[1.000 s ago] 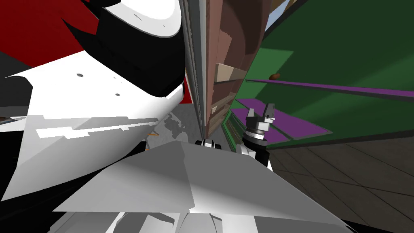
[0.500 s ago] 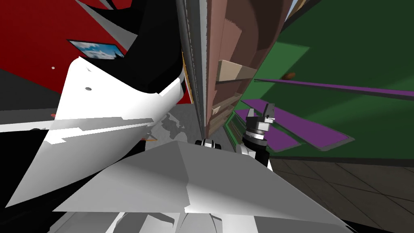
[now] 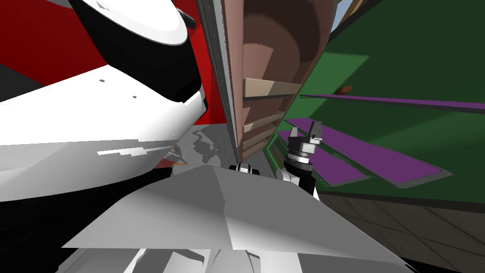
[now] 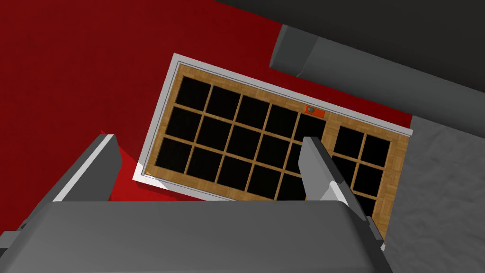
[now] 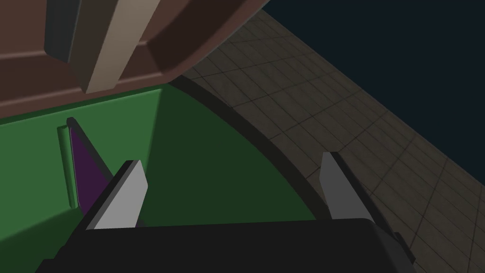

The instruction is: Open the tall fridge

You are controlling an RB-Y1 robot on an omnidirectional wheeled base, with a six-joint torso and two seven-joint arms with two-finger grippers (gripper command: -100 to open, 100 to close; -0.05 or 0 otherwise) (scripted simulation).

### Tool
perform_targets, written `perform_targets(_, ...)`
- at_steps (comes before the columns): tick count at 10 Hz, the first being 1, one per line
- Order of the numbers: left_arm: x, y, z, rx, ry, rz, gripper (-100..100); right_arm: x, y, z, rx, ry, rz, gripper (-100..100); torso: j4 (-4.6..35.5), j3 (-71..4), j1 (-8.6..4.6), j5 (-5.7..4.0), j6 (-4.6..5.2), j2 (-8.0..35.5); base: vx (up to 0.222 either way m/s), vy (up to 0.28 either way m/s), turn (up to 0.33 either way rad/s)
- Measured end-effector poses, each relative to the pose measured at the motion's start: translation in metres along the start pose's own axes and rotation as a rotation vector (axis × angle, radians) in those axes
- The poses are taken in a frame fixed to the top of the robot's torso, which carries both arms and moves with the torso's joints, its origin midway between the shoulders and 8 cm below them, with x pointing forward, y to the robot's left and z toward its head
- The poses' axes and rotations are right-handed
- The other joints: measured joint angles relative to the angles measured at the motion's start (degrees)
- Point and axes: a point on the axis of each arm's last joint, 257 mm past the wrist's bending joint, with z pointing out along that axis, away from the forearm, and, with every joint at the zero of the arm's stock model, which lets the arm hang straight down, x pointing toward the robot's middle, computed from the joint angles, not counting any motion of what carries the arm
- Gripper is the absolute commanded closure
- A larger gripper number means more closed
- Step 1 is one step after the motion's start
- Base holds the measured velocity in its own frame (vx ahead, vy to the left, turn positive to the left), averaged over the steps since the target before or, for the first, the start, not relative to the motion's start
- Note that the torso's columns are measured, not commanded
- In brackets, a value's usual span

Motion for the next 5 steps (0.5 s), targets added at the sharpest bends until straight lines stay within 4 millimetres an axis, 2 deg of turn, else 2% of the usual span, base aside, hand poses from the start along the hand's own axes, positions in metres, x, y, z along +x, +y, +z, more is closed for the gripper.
perform_targets(1,-0.019,-0.003,-0.007,0.022,-0.020,-0.008,-100,0.000,0.000,0.000,0.000,0.000,0.000,0,0.0,0.0,-0.01,-0.01,0.01,0.0,0.000,0.000,0.000)
perform_targets(3,-0.031,0.008,-0.007,0.030,-0.018,-0.005,-100,0.000,0.000,0.000,0.000,0.000,0.000,0,0.0,-0.1,-0.11,-0.05,0.02,-0.1,-0.001,0.003,-0.002)
perform_targets(4,-0.031,0.009,-0.006,0.032,-0.010,-0.002,-100,0.000,0.000,0.000,0.000,0.000,0.000,0,0.0,-0.1,-0.13,-0.06,0.02,-0.1,0.084,0.018,0.375)
perform_targets(5,-0.055,0.002,-0.016,0.070,-0.039,-0.041,-100,0.000,0.000,0.000,0.000,0.000,0.000,0,-0.1,-0.2,0.08,0.05,-0.10,-0.3,0.104,0.005,0.163)
